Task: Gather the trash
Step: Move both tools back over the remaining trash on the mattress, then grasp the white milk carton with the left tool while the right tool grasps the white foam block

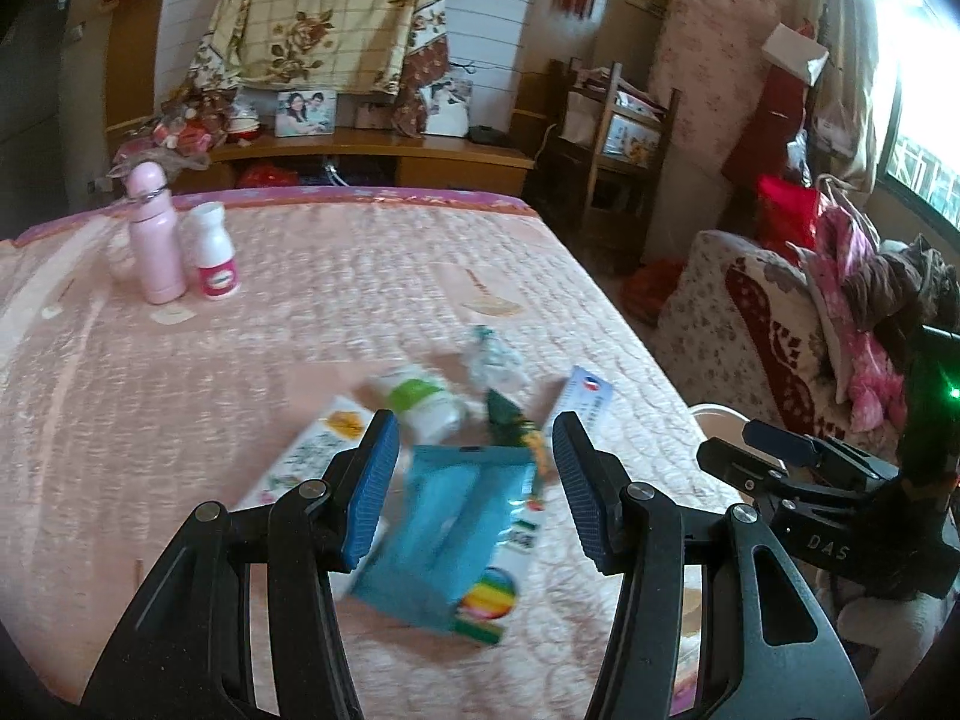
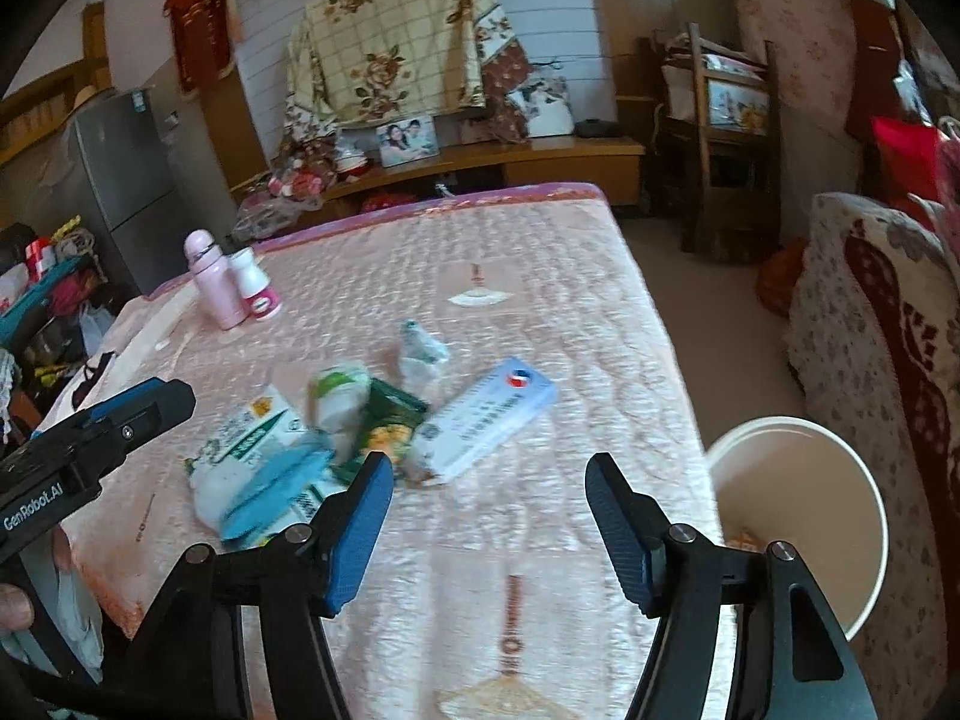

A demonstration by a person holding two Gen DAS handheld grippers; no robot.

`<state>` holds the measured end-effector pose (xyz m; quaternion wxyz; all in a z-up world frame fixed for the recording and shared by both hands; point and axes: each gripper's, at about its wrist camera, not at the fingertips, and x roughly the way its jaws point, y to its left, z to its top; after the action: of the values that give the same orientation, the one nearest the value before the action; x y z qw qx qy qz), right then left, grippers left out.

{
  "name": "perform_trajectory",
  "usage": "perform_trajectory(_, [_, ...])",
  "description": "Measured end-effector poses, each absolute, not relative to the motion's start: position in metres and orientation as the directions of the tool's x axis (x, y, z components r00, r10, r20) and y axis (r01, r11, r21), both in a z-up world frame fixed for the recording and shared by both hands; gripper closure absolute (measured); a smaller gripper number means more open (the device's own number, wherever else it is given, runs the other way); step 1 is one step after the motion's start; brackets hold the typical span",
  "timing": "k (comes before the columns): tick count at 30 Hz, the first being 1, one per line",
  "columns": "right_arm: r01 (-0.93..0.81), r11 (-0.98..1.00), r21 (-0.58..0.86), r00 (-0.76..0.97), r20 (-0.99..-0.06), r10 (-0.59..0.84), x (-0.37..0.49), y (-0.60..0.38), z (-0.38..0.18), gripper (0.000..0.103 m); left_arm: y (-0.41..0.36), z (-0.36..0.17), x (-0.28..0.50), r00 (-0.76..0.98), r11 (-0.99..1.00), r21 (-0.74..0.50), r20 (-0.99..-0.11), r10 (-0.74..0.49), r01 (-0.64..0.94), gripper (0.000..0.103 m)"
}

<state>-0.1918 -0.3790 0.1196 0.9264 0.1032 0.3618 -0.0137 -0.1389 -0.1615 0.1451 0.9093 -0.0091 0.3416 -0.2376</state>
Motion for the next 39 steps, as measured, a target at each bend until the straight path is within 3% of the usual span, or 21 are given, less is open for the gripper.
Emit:
perform_trajectory(11, [0.016,0.985,0.173,0.703,-0.702,0.112,-0.175,-0.333,0.11,0.038,-0.111,0.132,-0.126,0.644,0.911,-0.166,-0.66,-0.387,0.377,0.05])
perform_trajectory(21, [0.001,0.986,0.168,0.662,-0.739,0.125,-0.169,-0.326,0.095,0.038,-0.104,0.094,-0.116,0.563,0.911,-0.14,-0.747,-0.354,0.387,0.05])
perform_trajectory(30, [-0.002,0.983,0.182,0.65,-0.747,0.139,-0.166,-0.325,0.088,0.037,-0.109,0.078,-0.098,0.543,0.916,-0.111,-0.776,-0.322,0.385,0.05])
perform_trajectory(39, [-0.015,0.984,0.179,0.642,-0.753,0.147,-0.163,-0.318,0.087,0.037,-0.153,0.062,-0.056,0.513,0.898,0.034,-0.83,-0.219,0.439,0.05])
